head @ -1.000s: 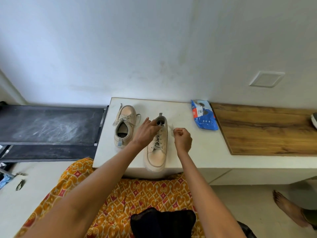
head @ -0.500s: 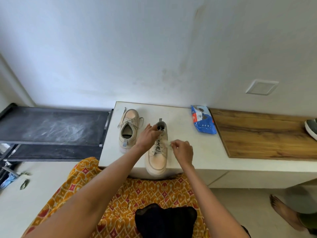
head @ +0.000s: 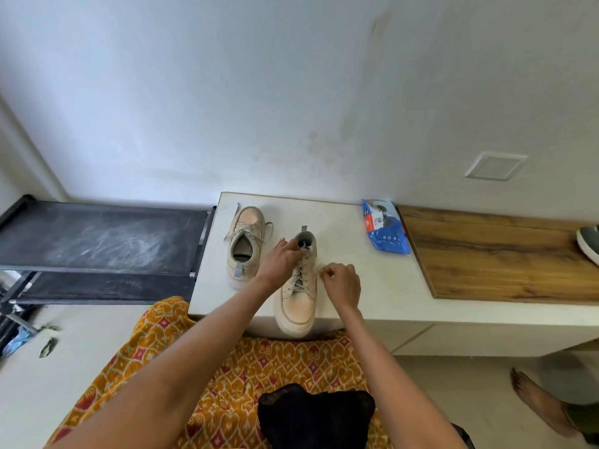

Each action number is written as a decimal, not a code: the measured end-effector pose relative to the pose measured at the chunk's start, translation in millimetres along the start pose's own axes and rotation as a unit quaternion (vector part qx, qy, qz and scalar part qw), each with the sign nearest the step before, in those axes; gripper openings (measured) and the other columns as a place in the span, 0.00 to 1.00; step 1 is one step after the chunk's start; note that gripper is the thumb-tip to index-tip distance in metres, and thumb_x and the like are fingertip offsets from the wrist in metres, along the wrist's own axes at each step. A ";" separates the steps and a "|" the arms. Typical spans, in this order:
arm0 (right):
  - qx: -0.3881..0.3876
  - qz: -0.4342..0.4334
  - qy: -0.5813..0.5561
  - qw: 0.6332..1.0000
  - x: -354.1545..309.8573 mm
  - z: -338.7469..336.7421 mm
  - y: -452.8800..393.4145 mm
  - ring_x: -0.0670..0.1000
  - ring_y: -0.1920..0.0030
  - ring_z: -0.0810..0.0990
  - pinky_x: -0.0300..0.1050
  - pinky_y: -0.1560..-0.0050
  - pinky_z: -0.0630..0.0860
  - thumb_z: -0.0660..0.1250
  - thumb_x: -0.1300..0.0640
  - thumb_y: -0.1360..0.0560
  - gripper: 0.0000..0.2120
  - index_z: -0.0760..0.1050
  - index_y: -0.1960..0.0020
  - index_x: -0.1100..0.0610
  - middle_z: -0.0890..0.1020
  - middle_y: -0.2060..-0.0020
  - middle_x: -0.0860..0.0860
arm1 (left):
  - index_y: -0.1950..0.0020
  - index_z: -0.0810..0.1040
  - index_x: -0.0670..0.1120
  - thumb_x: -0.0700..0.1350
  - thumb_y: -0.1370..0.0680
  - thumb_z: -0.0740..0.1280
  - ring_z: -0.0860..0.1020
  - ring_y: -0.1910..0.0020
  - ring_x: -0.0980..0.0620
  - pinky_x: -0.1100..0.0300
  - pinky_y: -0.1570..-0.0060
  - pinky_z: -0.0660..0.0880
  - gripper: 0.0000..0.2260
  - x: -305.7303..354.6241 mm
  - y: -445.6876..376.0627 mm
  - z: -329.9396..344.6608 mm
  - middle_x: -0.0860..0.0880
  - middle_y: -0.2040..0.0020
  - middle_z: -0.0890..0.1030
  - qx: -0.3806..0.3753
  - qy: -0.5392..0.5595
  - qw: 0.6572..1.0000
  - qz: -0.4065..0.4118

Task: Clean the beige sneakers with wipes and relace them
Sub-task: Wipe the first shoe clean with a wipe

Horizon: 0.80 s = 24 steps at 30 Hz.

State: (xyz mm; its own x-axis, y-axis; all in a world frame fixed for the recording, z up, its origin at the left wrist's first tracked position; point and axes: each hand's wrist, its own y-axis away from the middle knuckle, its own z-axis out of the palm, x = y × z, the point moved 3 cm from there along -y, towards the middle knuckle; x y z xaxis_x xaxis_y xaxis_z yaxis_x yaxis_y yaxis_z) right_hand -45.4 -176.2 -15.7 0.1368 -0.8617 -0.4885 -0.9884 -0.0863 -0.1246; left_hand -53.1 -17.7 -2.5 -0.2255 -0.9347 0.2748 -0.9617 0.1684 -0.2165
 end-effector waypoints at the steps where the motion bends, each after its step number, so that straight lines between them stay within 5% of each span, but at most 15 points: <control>1: 0.016 0.053 -0.052 0.997 2.1 -0.1 -7.9 0.54 0.50 0.77 0.44 0.59 0.73 0.67 0.52 0.24 0.09 0.83 0.51 0.56 0.84 0.55 0.52 | 0.32 0.73 0.50 0.33 0.23 0.62 0.71 0.44 0.46 0.55 0.41 0.66 0.21 -0.2 -0.2 1.2 0.48 0.33 0.69 -0.001 -0.002 1.000 -0.004; 3: 0.021 0.121 -0.139 0.983 -2.2 4.7 -20.5 0.53 0.49 0.78 0.42 0.58 0.72 0.67 0.51 0.25 0.09 0.82 0.50 0.56 0.84 0.52 0.51 | 0.32 0.73 0.49 0.33 0.23 0.61 0.70 0.43 0.46 0.55 0.41 0.66 0.21 -0.2 -1.4 1.7 0.48 0.33 0.69 -0.005 -0.006 1.000 -0.005; 9: 0.026 0.122 -0.211 0.969 -20.2 23.5 -16.4 0.51 0.56 0.80 0.38 0.64 0.69 0.62 0.58 0.23 0.08 0.80 0.52 0.56 0.84 0.56 0.51 | 0.31 0.72 0.49 0.35 0.23 0.63 0.69 0.45 0.46 0.51 0.46 0.72 0.21 -7.7 -5.1 -0.2 0.46 0.34 0.69 -0.038 0.005 0.999 0.022; 18: 0.020 0.075 -0.137 0.988 8.1 29.2 33.7 0.49 0.52 0.76 0.37 0.55 0.70 0.65 0.56 0.24 0.08 0.81 0.47 0.50 0.75 0.53 0.49 | 0.35 0.75 0.46 0.32 0.26 0.66 0.72 0.50 0.43 0.46 0.57 0.76 0.21 -7.7 -1.4 8.6 0.45 0.39 0.74 0.002 -0.005 1.000 0.024; 24: 0.029 0.104 -0.128 0.986 -3.3 30.8 -25.6 0.51 0.49 0.74 0.40 0.59 0.68 0.62 0.57 0.23 0.09 0.81 0.49 0.51 0.81 0.51 0.51 | 0.27 0.65 0.45 0.36 0.22 0.64 0.72 0.34 0.42 0.53 0.32 0.65 0.24 -9.4 7.2 16.1 0.43 0.36 0.76 0.007 -0.004 1.000 0.004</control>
State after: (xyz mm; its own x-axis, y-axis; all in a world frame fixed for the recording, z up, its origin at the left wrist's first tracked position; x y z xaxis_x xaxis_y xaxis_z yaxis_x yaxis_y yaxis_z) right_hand -18.6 -155.7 -37.5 -0.0494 -0.7022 -0.7103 -0.9925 0.1140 -0.0437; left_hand -55.4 -12.7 -21.7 -0.2328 -0.9355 0.2658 -0.9574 0.1725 -0.2316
